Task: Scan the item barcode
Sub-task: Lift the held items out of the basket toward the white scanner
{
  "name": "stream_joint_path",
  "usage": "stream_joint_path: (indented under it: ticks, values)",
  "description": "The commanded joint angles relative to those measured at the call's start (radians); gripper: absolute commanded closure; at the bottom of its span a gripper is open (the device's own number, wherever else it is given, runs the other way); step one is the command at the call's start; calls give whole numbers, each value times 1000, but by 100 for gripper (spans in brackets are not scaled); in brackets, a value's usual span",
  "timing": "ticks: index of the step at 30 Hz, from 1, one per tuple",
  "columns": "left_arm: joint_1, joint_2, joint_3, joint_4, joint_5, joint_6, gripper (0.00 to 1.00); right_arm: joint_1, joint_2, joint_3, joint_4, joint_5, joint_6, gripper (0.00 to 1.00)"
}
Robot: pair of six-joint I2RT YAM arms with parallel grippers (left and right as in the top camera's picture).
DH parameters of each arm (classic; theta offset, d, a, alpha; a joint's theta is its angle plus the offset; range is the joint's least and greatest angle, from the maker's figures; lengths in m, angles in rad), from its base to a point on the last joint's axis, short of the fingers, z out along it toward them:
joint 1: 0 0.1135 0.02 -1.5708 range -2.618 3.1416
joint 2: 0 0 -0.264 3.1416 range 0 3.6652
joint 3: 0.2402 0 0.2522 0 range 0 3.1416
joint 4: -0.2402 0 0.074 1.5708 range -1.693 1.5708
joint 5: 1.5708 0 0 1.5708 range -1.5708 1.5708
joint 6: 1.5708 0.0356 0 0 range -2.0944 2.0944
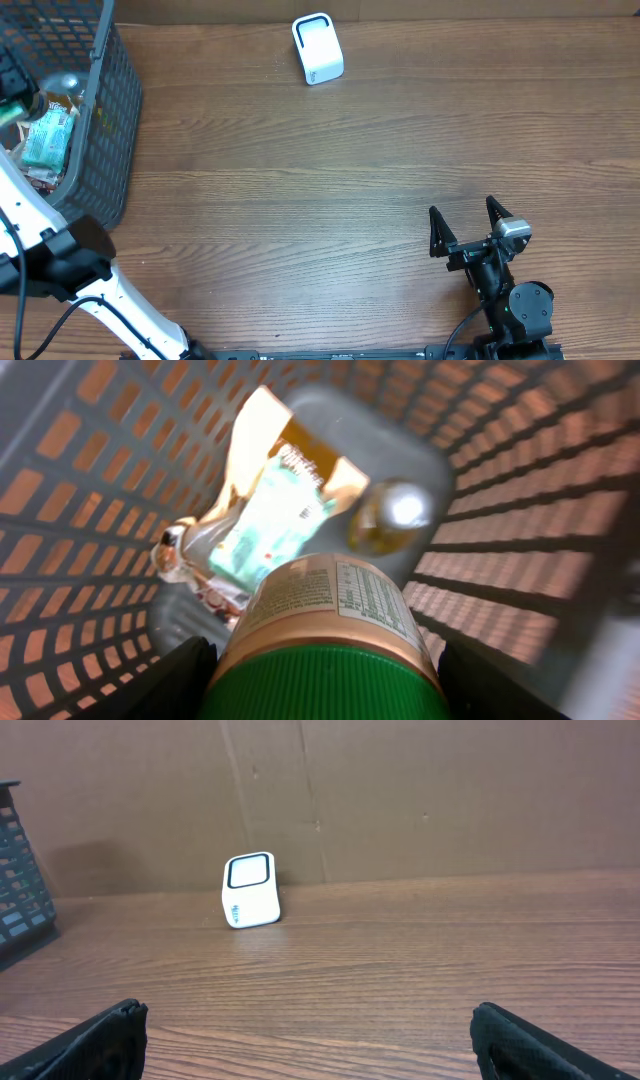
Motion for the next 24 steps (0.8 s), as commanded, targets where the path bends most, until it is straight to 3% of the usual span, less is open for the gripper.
stream_joint_path:
  ticks: [1, 10, 15, 24]
  values:
    - [-54, -49, 125, -40, 45, -52, 69, -3, -7, -11, 7, -1, -4, 0]
    - [-238, -84, 198, -98, 94, -139, 80, -3, -7, -11, 7, -1, -4, 0]
    - [-455, -95, 190, -98, 122, -164, 82, -3, -7, -11, 7, -1, -4, 0]
    - [-830, -94, -51, -98, -32, -202, 81, -3, -7, -11, 7, -1, -4, 0]
